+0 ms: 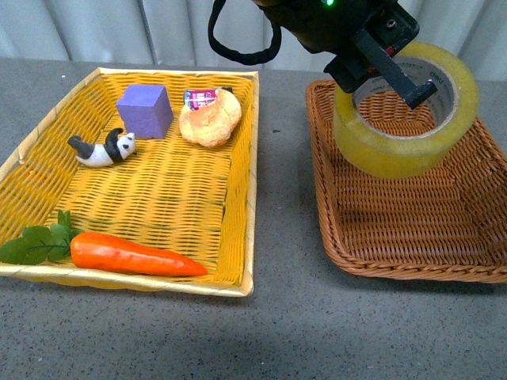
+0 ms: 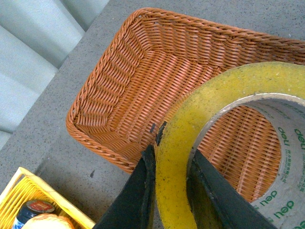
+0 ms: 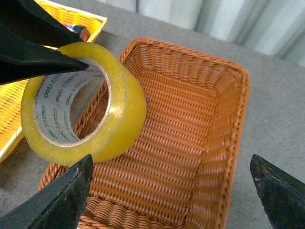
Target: Move tape to another basket
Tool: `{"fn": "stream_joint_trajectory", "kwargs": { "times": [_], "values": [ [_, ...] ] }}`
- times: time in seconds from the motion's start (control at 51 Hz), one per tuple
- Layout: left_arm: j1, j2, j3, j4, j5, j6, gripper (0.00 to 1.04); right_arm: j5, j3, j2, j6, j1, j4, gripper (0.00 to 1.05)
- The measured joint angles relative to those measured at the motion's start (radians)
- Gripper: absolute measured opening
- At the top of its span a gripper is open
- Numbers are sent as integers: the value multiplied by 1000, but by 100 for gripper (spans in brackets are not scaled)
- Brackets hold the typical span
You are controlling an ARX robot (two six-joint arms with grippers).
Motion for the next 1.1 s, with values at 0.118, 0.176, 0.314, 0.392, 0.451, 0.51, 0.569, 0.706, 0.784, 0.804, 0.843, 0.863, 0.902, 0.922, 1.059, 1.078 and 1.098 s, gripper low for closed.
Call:
{"fn": "stream_joint_trajectory", "kwargs": {
  "times": [0.118, 0.176, 0.314, 0.392, 0.451, 0.51, 0.569, 0.706, 0.784, 0.804, 0.843, 0.863, 0.902, 0.922, 1.059, 1.078, 1.098],
  "values": [
    [-2, 0, 0, 0, 1, 0, 16, -11, 78, 106, 31, 26, -29, 96],
    [-1, 0, 0, 0, 1, 0, 16, -11, 108, 148, 42, 39, -35, 96],
    [0, 0, 0, 0, 0, 0, 16, 4, 137, 208, 68, 56, -19, 96],
    [0, 0, 0, 0, 0, 0, 16, 23, 147, 233, 87, 64, -11, 96],
    [0, 0, 0, 0, 0, 0, 16, 42, 154, 251, 97, 69, -5, 96],
    [0, 0, 0, 0, 0, 0, 16, 55, 161, 268, 103, 76, 1, 96],
    [0, 0, 0, 0, 0, 0, 16, 56, 170, 288, 119, 82, 12, 96],
    [0, 0, 0, 0, 0, 0, 16, 71, 192, 322, 138, 95, 15, 96],
    [0, 0, 0, 0, 0, 0, 16, 81, 202, 339, 155, 100, 16, 96],
    [0, 0, 0, 0, 0, 0, 16, 84, 204, 343, 161, 102, 16, 96],
    [0, 0, 0, 0, 0, 0, 16, 83, 207, 348, 166, 103, 16, 96],
    [0, 0, 0, 0, 0, 0, 16, 84, 208, 349, 167, 104, 16, 96],
    [0, 0, 0, 0, 0, 0, 16, 86, 212, 353, 171, 105, 16, 96],
    [0, 0, 0, 0, 0, 0, 16, 87, 214, 354, 173, 105, 16, 96],
    [0, 0, 0, 0, 0, 0, 16, 97, 223, 362, 191, 106, 16, 86],
    [0, 0, 0, 0, 0, 0, 16, 97, 223, 362, 192, 106, 16, 84],
    [0, 0, 0, 0, 0, 0, 16, 97, 224, 363, 195, 108, 16, 79]
  ]
}}
